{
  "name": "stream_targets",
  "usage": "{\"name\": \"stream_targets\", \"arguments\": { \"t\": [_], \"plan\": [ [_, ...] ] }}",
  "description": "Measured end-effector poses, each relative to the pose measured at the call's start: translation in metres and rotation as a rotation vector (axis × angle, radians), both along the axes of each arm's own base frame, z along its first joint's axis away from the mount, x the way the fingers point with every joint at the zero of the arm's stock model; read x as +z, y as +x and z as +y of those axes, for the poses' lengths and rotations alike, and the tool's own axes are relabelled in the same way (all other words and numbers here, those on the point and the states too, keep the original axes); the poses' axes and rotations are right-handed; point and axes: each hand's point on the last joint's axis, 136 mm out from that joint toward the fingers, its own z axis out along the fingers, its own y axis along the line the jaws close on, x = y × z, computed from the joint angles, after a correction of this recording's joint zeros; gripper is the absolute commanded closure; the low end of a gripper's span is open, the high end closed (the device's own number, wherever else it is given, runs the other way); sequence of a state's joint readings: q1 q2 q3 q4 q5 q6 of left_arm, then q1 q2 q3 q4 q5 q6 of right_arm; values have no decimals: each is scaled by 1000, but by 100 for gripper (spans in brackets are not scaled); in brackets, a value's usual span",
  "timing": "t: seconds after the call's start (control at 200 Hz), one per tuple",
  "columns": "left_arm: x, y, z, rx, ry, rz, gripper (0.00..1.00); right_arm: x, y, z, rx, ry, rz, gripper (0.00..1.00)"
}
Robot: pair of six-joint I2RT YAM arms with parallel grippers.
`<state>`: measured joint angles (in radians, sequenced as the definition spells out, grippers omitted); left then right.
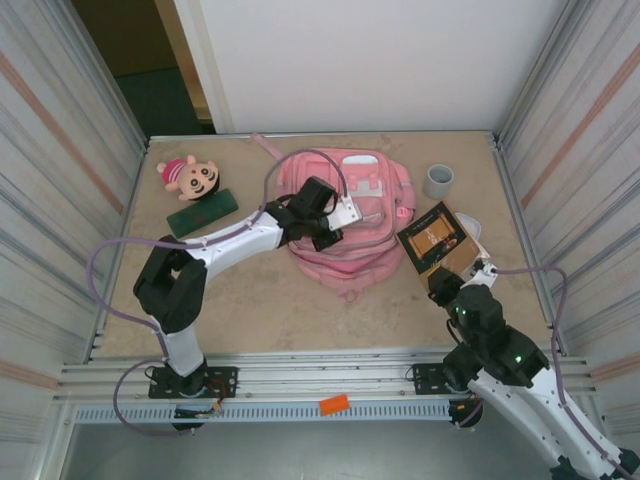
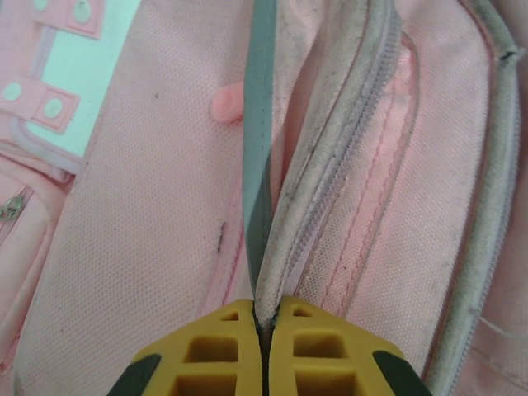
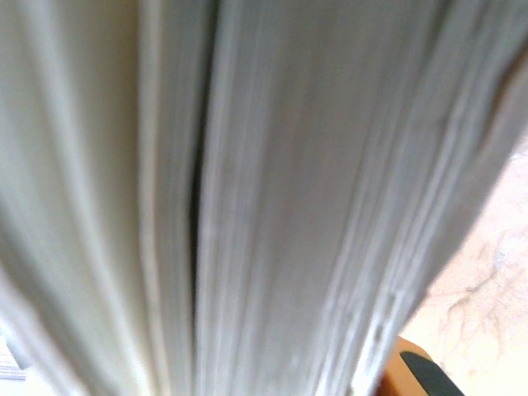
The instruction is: Pack books, pencil case, and school supplies into a backpack
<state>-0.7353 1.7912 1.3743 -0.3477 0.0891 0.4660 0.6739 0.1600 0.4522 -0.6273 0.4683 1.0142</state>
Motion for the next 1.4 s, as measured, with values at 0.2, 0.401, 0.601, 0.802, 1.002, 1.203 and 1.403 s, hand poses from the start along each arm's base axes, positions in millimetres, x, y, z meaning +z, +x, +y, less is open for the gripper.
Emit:
{"name": "stream_targets", "arguments": {
  "t": [0.2,0.401,0.601,0.802,1.002,1.203,1.403],
  "plan": [
    [49,29,7,127,-138,36,100,13,-8,0,30,-39,68,100],
    [76,28,5,192,-221,80,100,18,-8,17,103,-86,195,100],
    [88,25,5,250,-265,133,100,11,-11,31,175,-87,248,100],
    [99,24,0,272,-314,166,100,6,-2,56,260,1,208,100],
    [99,23,-1,286,-335,195,100,-11,17,74,268,148,164,100],
    [101,26,1,297,-360,211,100,-38,40,87,214,314,156,100],
    [105,31,5,305,-403,240,100,-48,56,95,155,403,162,100]
  ]
}}
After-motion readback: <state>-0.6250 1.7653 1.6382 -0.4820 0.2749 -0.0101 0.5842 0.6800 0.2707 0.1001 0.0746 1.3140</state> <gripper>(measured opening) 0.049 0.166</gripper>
